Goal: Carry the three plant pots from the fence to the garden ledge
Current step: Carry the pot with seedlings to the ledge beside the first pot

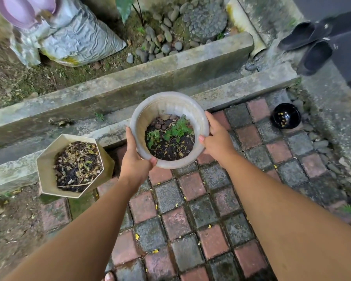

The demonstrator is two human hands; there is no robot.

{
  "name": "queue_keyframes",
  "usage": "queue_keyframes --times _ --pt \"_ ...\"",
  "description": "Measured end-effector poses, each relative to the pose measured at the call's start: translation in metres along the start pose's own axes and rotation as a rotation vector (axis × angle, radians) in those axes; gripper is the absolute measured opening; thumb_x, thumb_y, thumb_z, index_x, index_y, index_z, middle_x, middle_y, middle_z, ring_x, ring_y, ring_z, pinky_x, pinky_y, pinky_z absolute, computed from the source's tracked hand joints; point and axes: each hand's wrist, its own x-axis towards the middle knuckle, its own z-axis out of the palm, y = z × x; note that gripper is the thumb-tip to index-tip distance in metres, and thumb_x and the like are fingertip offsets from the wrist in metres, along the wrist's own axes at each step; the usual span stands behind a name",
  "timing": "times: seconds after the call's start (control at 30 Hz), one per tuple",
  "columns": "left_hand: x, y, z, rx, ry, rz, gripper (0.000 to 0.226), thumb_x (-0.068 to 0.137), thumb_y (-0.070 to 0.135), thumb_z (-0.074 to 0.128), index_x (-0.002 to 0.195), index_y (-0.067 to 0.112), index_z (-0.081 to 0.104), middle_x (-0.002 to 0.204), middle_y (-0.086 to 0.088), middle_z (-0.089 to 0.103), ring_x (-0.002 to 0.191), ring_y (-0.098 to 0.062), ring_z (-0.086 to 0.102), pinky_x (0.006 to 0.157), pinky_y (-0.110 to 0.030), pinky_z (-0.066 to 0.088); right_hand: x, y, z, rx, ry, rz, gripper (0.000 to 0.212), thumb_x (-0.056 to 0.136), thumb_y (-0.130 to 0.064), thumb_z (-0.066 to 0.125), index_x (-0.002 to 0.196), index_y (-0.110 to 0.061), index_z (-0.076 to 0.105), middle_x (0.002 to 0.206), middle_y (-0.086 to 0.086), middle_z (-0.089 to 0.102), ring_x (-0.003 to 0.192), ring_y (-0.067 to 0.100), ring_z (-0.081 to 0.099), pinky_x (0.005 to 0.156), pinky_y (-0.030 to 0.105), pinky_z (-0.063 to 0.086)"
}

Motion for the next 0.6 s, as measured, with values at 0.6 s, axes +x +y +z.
queue_keyframes --times 0.6 --pt "-0.004 0.027 -0.021 0.751 -0.082 0.005 0.123 0.093 0.053 0.074 0.165 0.031 -0.023 0.139 -0.022 0.069 0.111 -0.036 0.075 0.092 -0.05 0.062 -0.028 0.013 -0.007 -0.348 -0.018 -0.062 0.067 0.108 -0.023 0.06 0.166 -0.034 0.028 0.149 0.01 0.062 0.123 0.021 0.06 0.098 0.033 0.046"
